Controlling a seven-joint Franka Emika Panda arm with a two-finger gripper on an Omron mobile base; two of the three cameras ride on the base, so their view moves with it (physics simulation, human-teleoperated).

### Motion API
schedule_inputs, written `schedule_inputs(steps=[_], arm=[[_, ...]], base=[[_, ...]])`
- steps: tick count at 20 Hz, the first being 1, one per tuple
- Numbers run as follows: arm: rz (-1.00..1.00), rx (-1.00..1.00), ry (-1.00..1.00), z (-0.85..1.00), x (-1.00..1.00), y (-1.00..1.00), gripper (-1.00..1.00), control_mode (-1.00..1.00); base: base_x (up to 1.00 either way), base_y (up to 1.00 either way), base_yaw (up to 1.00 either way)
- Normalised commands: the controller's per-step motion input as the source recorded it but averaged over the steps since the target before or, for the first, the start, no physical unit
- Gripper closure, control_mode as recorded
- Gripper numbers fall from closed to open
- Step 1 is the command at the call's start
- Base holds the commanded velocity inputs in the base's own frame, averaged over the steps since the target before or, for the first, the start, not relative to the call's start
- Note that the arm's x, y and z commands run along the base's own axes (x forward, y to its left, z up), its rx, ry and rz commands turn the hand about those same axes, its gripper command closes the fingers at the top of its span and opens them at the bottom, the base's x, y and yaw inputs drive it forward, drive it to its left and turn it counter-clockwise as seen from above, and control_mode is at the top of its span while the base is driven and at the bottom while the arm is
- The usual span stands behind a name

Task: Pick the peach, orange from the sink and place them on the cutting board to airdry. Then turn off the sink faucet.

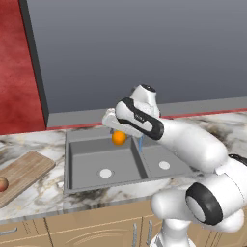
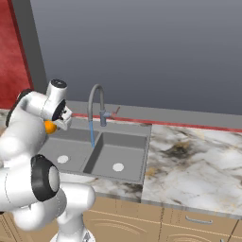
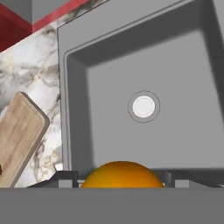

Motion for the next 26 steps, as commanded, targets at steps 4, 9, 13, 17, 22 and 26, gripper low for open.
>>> schedule_inputs(steps=[4,9,13,17,22,26], arm=[[0.0,0.0,0.0,0.39,-0.59,0.04,1.0,-1.0],[0.0,-0.01,-0.12,0.19,-0.68,0.14,1.0,-1.0],[0.0,-0.01,-0.21,0.59,-0.64,0.02,1.0,-1.0],[0.0,0.0,-0.05,0.86,-0.55,0.0,1.0,-1.0],[0.0,0.0,0.01,0.78,-0.44,0.01,1.0,-1.0],[0.01,0.0,-0.02,0.43,-0.44,0.17,1.0,-1.0]], base=[[0.0,0.0,0.0],[0.0,0.0,0.0],[0.0,0.0,0.0],[0.0,0.0,0.0],[0.0,0.0,0.0],[0.0,0.0,0.0]])
